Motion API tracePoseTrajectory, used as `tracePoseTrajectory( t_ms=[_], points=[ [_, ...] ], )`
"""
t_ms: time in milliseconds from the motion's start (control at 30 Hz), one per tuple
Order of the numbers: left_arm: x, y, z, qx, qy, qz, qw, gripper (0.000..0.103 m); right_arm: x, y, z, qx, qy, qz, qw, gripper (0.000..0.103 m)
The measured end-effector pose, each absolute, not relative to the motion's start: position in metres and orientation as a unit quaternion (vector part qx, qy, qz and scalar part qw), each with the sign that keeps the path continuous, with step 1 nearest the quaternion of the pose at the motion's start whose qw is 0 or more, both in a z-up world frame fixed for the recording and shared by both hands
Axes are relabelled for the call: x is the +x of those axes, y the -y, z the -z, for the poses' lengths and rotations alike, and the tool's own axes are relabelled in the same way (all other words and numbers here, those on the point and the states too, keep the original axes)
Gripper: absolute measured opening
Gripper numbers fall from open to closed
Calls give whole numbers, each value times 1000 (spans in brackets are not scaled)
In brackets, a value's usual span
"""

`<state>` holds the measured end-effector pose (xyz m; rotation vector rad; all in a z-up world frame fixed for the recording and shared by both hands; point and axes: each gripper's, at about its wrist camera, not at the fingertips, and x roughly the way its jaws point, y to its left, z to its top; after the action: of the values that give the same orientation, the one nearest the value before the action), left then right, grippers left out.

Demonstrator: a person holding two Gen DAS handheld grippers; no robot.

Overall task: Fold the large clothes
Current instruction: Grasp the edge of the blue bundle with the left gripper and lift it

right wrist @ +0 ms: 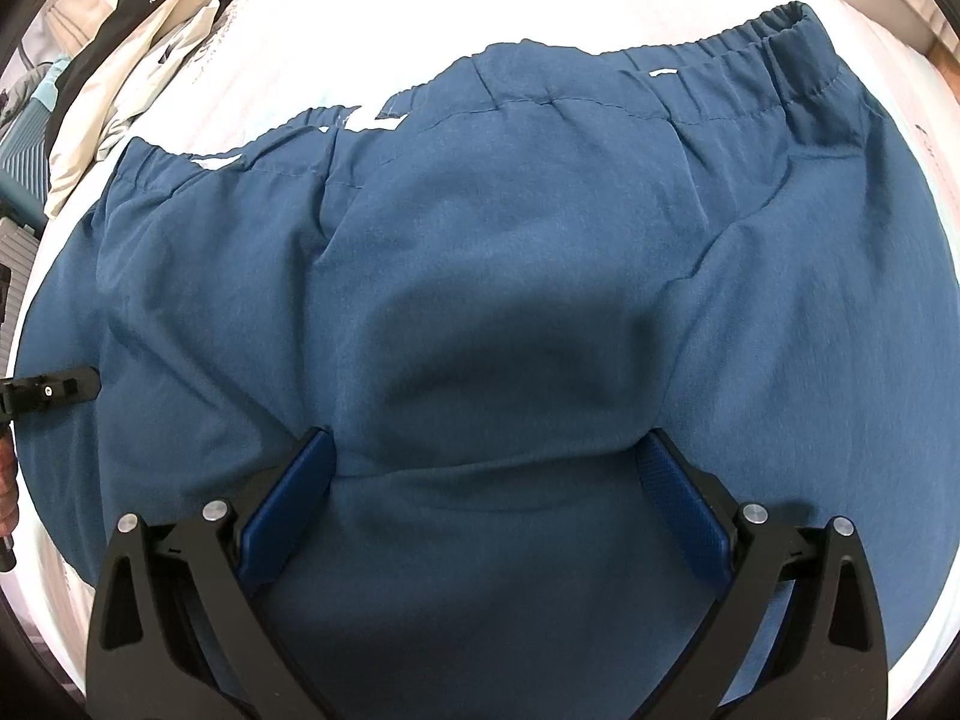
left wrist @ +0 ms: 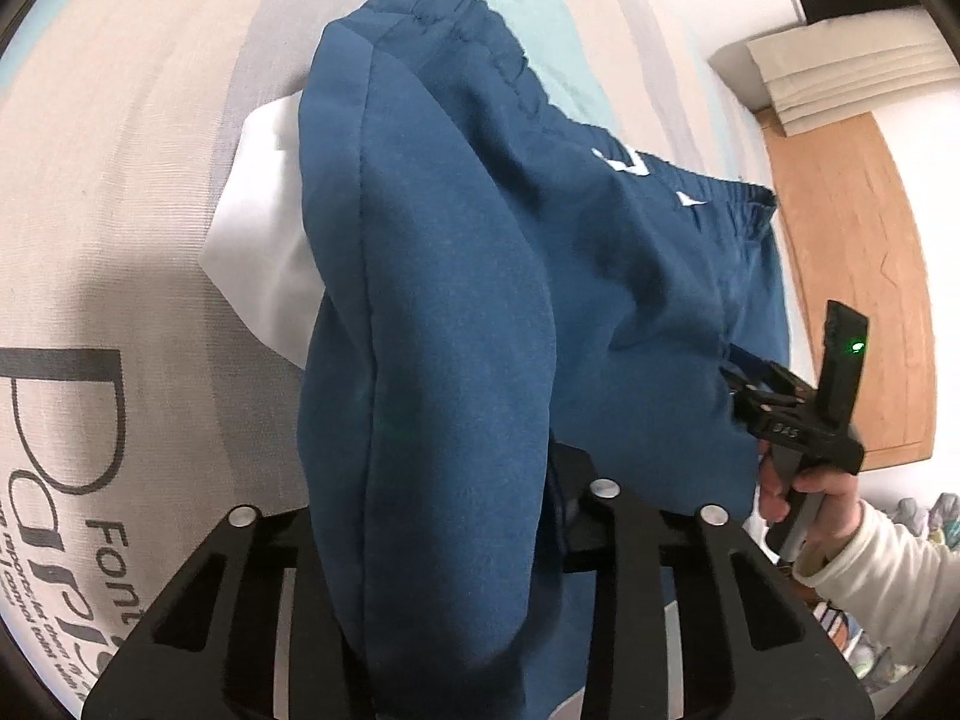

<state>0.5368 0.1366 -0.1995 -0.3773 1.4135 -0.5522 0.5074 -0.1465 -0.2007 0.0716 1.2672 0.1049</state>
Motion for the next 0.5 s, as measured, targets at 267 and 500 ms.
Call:
tracePoseTrajectory(
  t_ms=[267, 500],
  points=[
    [534, -129, 173, -138, -633, 234, 725, 21, 507, 148, 200, 36, -592, -50, 804, 97],
    [530, -106, 134, -114, -632, 189, 743, 18, 505, 150, 198, 36, -590, -52, 805, 97]
  ],
)
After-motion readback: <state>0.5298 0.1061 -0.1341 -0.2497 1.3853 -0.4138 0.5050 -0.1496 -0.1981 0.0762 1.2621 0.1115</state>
